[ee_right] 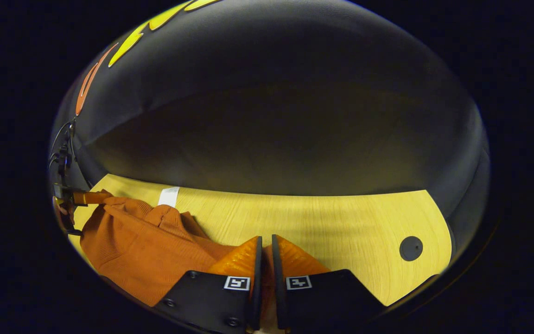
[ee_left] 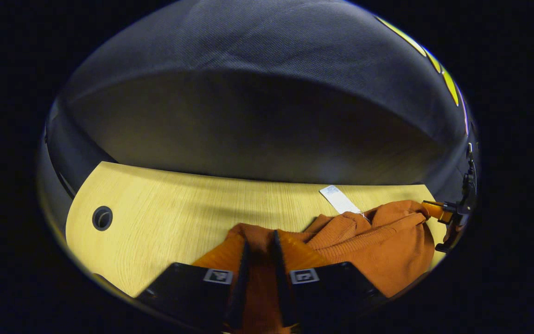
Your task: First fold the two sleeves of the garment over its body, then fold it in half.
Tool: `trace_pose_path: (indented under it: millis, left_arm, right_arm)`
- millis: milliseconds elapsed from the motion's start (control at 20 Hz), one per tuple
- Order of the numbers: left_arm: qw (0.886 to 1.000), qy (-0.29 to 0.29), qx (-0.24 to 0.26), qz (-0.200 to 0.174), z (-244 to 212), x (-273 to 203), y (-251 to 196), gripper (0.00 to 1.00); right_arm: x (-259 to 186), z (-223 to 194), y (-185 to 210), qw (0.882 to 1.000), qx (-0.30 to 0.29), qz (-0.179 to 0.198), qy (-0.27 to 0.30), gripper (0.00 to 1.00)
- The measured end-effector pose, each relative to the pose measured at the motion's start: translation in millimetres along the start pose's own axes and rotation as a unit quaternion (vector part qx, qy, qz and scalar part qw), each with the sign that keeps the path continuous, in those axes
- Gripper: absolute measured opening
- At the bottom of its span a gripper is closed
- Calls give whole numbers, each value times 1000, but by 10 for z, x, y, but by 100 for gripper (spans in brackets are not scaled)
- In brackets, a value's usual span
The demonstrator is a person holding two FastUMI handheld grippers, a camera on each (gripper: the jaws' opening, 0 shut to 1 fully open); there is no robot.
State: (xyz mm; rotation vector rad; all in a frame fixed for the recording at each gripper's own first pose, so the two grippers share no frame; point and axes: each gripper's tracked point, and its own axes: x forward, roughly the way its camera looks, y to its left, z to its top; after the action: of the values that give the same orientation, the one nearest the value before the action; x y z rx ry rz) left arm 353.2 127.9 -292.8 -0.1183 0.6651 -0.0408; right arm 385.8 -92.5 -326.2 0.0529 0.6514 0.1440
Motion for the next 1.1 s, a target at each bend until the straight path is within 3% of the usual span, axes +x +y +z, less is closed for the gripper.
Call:
trace_pose_path:
  millis: [100, 150, 200, 250, 350, 500, 700, 850, 950, 1100]
  left_arm:
    - [999, -22, 15, 20, 159, -51, 108, 74]
    - [999, -29, 19, 21, 223, -73, 139, 94]
    - [999, -35, 19, 24, 274, -139, 126, 98]
    - [999, -40, 17, 31, 319, -199, 124, 99]
    - [998, -56, 3, 42, 401, -378, 108, 99]
    - [992, -113, -23, 44, 781, -910, 24, 99]
    - [979, -198, -14, 48, 1227, -1844, -185, 99]
    - [964, -263, 4, 51, 1535, -2623, -344, 99]
    - [953, -297, 21, 47, 1673, -3120, -510, 98]
    - [939, -335, 46, 68, 1782, -3935, -636, 98]
  right_arm:
    - [-49, 56, -17, 1000, 3, -14, -6, 18]
    - [-75, 81, -16, 1000, -10, -19, -8, 27]
    - [-90, 106, 28, 1000, -15, -14, -11, 29]
    - [-140, 129, 53, 1000, -18, -14, -11, 34]
    - [-409, 244, 76, 999, -36, -21, -17, 65]
    - [-870, 594, 259, 995, -62, -31, -69, 77]
    - [-1847, 1193, 602, 985, -53, -34, -162, 84]
    - [-2632, 1661, 898, 970, -40, -33, -237, 88]
    - [-3152, 1820, 1066, 963, -37, -30, -266, 88]
    - [-3710, 1657, 1346, 958, -42, -33, -282, 88]
